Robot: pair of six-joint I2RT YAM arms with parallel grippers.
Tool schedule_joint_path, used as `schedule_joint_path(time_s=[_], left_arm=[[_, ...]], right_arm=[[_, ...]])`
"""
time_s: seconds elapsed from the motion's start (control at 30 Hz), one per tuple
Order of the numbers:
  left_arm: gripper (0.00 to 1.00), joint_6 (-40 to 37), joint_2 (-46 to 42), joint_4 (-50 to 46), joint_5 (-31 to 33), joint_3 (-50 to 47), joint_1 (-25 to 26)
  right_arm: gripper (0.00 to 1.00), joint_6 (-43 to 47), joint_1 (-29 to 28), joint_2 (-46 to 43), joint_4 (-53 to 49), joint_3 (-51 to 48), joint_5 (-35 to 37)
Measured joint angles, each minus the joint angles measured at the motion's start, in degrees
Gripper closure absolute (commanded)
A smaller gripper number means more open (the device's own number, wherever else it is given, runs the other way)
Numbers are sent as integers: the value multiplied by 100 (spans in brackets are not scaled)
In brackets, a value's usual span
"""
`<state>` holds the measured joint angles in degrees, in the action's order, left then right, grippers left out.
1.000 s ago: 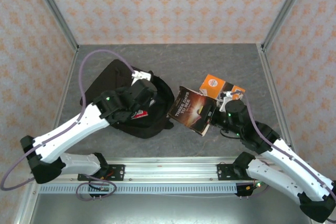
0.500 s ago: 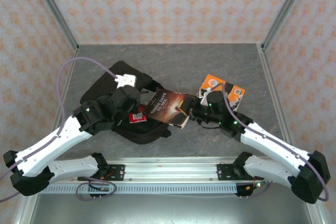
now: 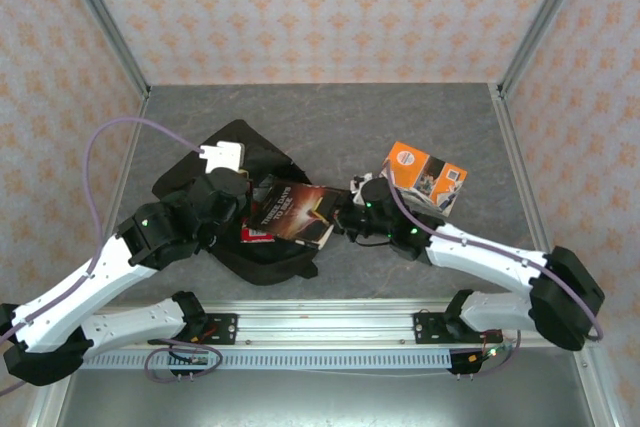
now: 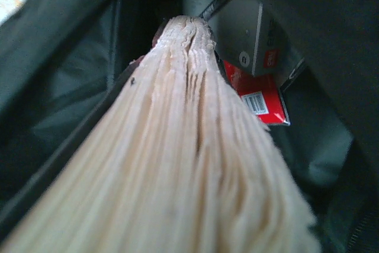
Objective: Pack the student bag
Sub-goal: Place the book in the student bag.
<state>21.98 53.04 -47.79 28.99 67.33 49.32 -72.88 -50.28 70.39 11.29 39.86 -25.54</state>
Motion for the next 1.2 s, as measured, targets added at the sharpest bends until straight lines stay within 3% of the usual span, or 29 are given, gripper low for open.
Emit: schedule_joint_path(time_s=[0.33, 0.67, 0.77, 0.87, 0.93, 1.07, 1.2], left_arm=[[100, 0, 37, 227, -107, -24, -2], [100, -22, 203, 398, -155, -24, -28], [100, -48, 398, 470, -175, 17, -109], [100, -44, 667, 553, -219, 136, -219], [100, -42, 785, 608, -306, 188, -319], [100, 9, 822, 629, -472, 219, -601], [100, 94, 767, 647, -614, 216, -787]], right_arm=[[100, -131, -190, 962, 577, 702, 153], [99, -83, -192, 3021, 793, 2374, 214], [82, 13, -192, 3803, 774, 3040, 256], [44, 131, -186, 4391, 824, 3565, 317], [30, 238, -175, 4583, 822, 3696, 339], [12, 688, -160, 4553, 551, 3663, 535], [9, 1217, -151, 3877, 48, 3163, 866]])
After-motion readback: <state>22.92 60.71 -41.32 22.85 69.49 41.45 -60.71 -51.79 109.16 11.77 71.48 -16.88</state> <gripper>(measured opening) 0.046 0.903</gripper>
